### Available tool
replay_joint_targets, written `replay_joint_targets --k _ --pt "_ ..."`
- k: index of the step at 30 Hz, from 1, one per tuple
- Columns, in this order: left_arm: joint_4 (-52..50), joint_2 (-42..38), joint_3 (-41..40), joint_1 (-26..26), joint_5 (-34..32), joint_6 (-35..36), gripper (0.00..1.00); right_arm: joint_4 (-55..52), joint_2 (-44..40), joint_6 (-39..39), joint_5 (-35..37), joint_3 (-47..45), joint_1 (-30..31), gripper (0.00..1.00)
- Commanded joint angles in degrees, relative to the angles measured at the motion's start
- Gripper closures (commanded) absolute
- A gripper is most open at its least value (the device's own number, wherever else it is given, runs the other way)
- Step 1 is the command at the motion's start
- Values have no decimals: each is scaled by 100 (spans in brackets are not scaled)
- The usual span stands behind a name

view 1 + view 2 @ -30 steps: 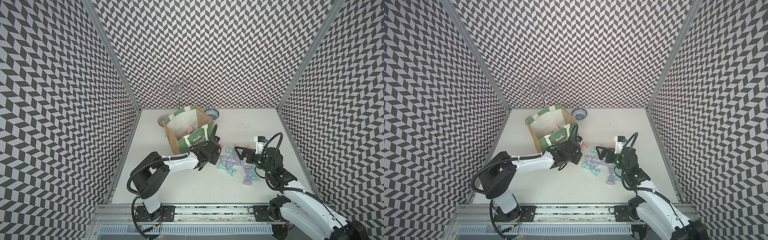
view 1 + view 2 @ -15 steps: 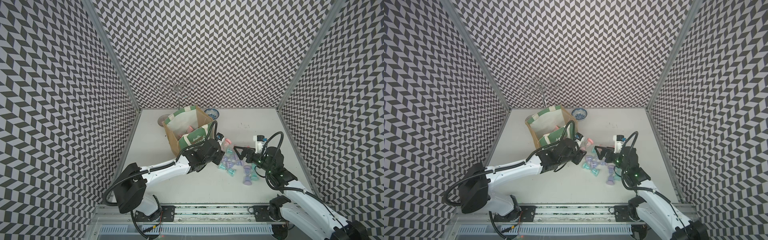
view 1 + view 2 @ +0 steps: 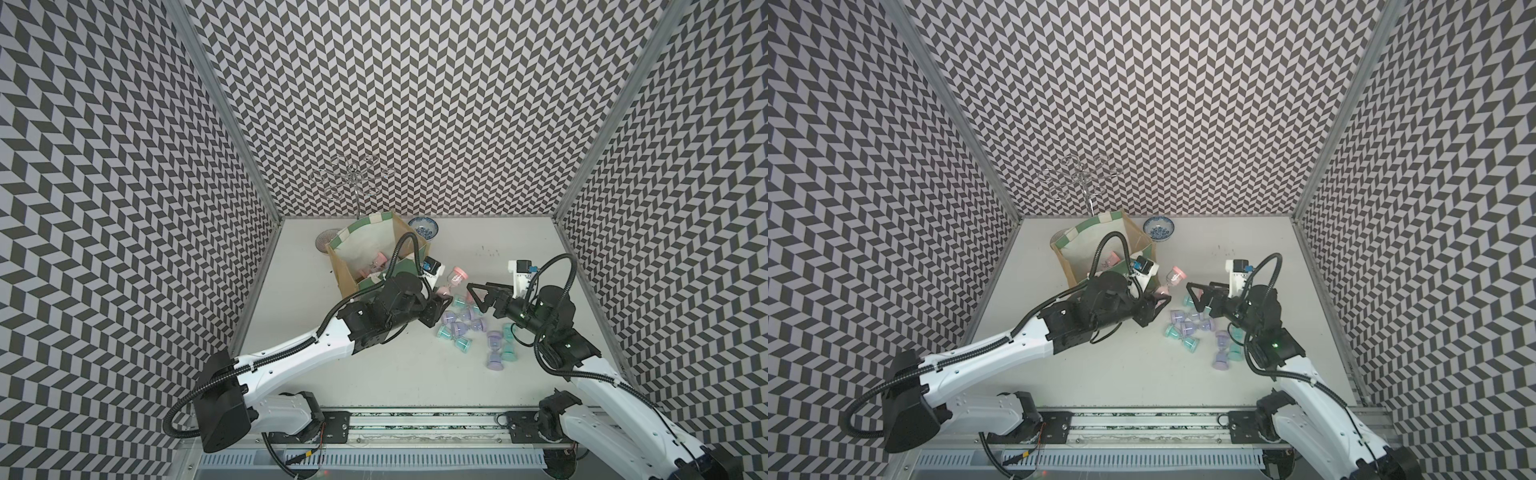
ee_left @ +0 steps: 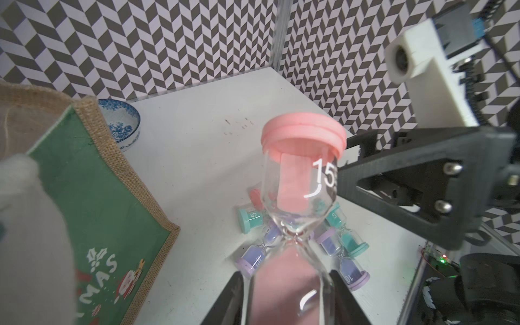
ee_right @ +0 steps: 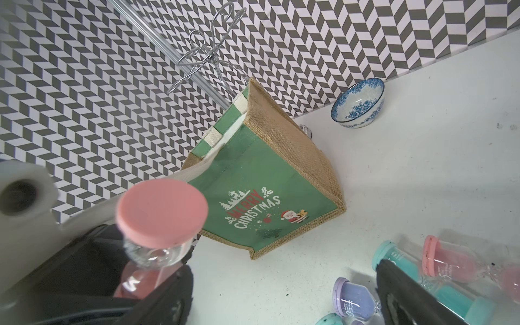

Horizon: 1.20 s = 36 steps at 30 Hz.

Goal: Put the hourglass into the canvas bag
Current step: Pick up the hourglass from the center of the board, then place the hourglass in the canvas bag.

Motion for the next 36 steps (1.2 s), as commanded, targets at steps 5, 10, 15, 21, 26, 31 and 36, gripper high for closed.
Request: replay_joint_targets --k 5,10,15,21,26,31,36 --pt "6 -362 -29 -170 407 -186 75 -43 -136 -101 9 327 -30 1" --pt "45 -608 -73 -364 674 -113 75 -198 -141 -222 270 475 -28 1" --pt "-51 -832 -90 -412 990 -100 75 -241 -102 -312 318 596 -28 1" --pt "-162 -1074 33 -411 552 -36 76 -74 20 -375 84 667 -29 1" --pt "-757 -865 683 -211 -721 -35 76 260 198 -252 -135 662 -31 1" --pt "-1393 -220 1419 539 -1147 -113 76 873 426 -18 -319 559 -15 1" --pt "-1777 432 1911 1117 -1597 -9 76 1099 672 -138 -606 689 84 1"
